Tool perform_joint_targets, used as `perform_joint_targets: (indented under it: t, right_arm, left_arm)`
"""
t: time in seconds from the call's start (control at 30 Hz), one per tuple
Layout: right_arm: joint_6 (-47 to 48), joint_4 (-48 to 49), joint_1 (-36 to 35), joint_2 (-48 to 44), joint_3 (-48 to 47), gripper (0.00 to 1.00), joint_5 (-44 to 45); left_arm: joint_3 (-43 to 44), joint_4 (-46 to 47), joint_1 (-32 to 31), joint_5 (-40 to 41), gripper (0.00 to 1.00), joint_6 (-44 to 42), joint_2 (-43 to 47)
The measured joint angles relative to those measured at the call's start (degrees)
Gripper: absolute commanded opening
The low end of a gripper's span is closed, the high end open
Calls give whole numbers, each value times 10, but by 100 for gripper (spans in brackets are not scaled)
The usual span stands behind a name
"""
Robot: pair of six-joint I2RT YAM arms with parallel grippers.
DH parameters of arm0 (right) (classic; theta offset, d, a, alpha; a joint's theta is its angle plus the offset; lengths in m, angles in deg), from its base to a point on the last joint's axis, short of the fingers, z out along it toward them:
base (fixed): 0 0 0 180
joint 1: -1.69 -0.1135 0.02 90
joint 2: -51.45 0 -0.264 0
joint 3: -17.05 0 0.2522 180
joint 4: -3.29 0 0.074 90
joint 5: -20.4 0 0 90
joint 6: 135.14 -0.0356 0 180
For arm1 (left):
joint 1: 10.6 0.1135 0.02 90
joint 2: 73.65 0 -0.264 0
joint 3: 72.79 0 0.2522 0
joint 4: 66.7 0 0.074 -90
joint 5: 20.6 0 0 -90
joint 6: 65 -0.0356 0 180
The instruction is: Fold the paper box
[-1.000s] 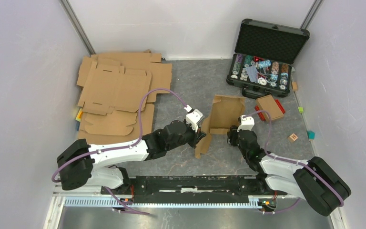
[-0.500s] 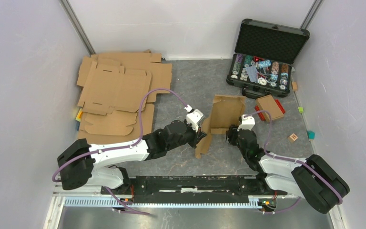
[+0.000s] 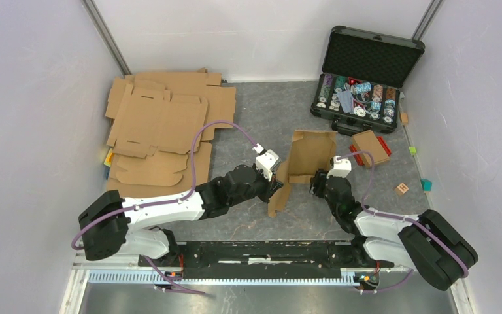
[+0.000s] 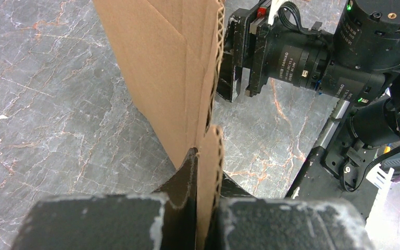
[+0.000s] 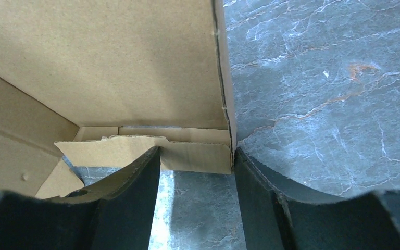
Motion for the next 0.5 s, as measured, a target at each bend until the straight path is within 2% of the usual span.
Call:
perform_joint_targets:
  t: [0.2, 0.5]
  right_arm:
    - [-5, -1, 0, 6, -3, 57, 14]
    - [16, -6, 0, 85, -53, 52, 37]
  left_arm:
    - [0, 0, 0, 0, 4, 0, 0]
    - [0, 0, 0, -2, 4, 0, 0]
